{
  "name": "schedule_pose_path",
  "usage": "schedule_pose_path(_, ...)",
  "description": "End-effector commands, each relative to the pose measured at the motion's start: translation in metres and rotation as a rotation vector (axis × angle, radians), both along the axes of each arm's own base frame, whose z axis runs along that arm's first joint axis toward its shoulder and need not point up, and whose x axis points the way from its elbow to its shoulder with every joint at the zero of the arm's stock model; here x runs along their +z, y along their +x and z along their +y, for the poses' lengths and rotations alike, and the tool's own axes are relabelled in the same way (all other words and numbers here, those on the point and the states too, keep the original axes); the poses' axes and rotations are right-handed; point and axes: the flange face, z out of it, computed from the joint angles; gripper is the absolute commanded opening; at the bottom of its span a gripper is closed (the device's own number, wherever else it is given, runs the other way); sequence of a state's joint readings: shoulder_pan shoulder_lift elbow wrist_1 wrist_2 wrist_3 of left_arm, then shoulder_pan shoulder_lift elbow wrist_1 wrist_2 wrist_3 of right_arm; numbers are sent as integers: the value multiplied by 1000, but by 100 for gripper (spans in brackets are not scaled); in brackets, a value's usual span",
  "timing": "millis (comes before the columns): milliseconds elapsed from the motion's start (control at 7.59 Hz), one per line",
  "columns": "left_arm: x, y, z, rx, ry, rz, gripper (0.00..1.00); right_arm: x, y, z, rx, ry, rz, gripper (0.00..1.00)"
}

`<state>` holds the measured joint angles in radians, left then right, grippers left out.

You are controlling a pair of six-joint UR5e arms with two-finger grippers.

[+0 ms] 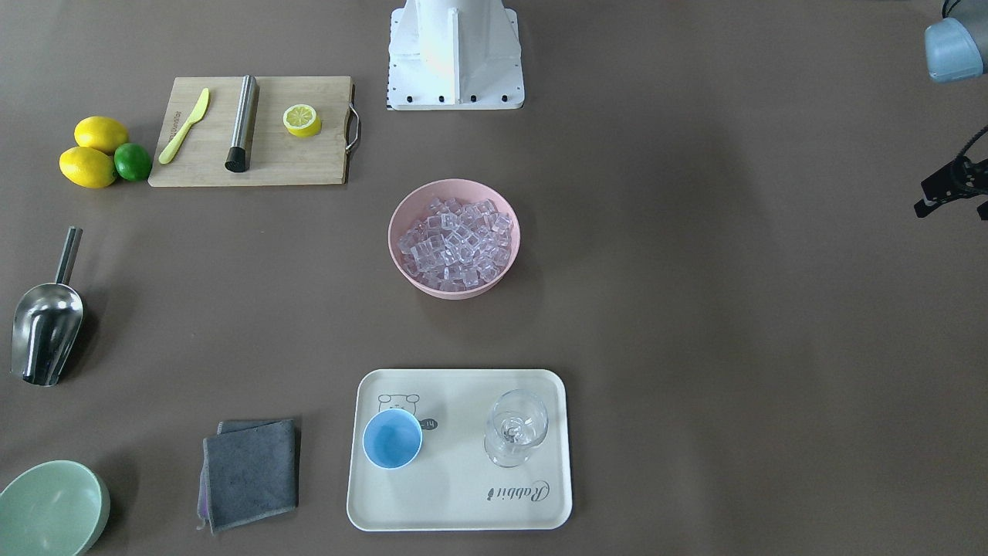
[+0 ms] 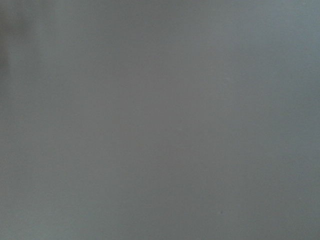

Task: Put ice in cup with scoop

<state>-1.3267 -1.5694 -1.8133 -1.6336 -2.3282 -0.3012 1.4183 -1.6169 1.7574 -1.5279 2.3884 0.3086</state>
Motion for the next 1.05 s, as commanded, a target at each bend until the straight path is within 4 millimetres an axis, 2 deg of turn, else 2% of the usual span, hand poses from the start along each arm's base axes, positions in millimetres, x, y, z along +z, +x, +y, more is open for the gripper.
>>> schedule_pose_path(0,-86,89,-22,152,162,54,98,-11,-85,4,1,8,20,100)
schedule_pose_path(263,-157,196,-15,328,282,120,98,4,-118,10,-31,67,24,100)
schedule_pose_path(395,-190,240,-6,396,329,155,98,5,-132,13,-57,74,21,100)
schedule_pose_path(659,-242,290,12,477,427,222,98,6,-149,14,-82,56,18,100)
schedule_pose_path(790,-266,312,19,504,472,245,98,10,-161,17,-102,45,25,100)
schedule_pose_path(922,-291,336,29,507,559,230,98,21,-165,14,-107,22,28,100)
